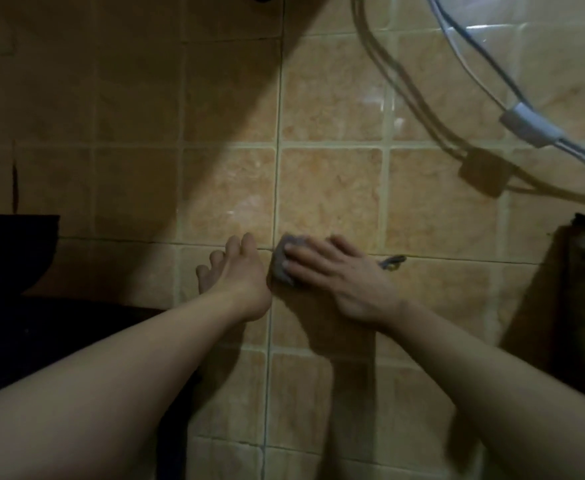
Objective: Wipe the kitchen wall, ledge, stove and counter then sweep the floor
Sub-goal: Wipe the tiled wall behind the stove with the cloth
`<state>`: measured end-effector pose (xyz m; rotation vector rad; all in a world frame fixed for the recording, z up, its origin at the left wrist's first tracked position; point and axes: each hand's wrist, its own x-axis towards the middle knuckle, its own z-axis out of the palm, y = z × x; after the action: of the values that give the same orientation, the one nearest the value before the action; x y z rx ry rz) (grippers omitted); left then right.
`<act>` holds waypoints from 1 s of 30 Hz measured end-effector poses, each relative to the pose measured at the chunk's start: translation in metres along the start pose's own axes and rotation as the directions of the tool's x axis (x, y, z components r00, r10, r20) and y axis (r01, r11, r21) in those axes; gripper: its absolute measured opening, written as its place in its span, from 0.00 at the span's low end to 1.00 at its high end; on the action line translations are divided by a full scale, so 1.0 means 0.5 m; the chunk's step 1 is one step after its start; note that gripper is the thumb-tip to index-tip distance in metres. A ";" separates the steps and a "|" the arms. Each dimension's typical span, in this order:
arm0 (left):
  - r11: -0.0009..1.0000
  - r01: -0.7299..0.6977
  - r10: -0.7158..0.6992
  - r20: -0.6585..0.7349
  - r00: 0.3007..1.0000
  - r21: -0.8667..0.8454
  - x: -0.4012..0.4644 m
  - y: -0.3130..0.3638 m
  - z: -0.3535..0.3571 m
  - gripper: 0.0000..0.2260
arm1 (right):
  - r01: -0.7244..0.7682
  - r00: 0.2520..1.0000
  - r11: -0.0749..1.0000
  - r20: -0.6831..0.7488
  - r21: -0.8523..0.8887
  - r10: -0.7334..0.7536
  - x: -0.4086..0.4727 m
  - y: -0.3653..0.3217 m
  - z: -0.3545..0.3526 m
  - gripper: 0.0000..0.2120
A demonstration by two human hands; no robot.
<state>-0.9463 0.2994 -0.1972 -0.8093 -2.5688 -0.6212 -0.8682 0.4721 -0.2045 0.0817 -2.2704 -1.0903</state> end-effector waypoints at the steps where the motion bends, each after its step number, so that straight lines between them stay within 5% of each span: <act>1: 1.000 -0.015 0.015 -0.007 1.000 -0.011 0.003 0.006 0.001 0.33 | -0.072 0.997 0.997 -0.039 0.022 0.073 0.003 0.033 -0.015 0.32; 4: 0.999 -0.024 0.022 -0.060 0.998 -0.021 0.008 0.026 0.009 0.33 | -0.342 0.934 0.934 -0.076 0.101 0.350 0.007 0.118 -0.049 0.30; 6: 0.999 -0.010 0.008 -0.071 0.997 -0.032 0.008 0.037 0.019 0.32 | -0.396 0.903 0.915 -0.148 0.080 0.403 -0.003 0.113 -0.040 0.31; 13: 1.000 0.006 -0.006 -0.092 0.996 -0.003 -0.020 0.065 0.055 0.37 | -0.130 0.989 0.989 -0.066 0.063 0.134 -0.149 -0.030 0.059 0.33; 15: 0.999 -0.051 0.051 -0.112 0.992 0.009 -0.027 0.083 0.055 0.38 | -0.187 0.976 0.981 -0.102 0.045 0.191 -0.151 0.016 0.051 0.31; 19: 0.978 -0.207 0.209 -0.138 0.968 0.033 -0.031 0.128 0.057 0.38 | -0.560 0.804 0.812 -0.130 0.164 0.580 -0.144 0.150 -0.016 0.28; 24: 0.946 -0.318 0.324 -0.135 0.936 0.069 -0.056 0.156 0.078 0.38 | -0.659 0.680 0.718 -0.232 0.222 0.696 -0.189 0.077 0.032 0.35; 28: 0.926 -0.363 0.373 -0.115 0.920 0.101 -0.078 0.174 0.088 0.38 | -0.580 0.779 0.808 -0.219 0.106 0.588 -0.267 0.028 0.092 0.38; 30: 0.918 -0.385 0.395 -0.129 0.910 0.097 -0.080 0.190 0.085 0.38 | -0.607 0.755 0.791 -0.255 0.073 0.604 -0.258 0.067 0.080 0.35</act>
<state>-0.8672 0.3734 -0.2234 -1.1663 -2.1932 -0.4435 -0.7786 0.5609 -0.2635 -0.4655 -1.8338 -0.6887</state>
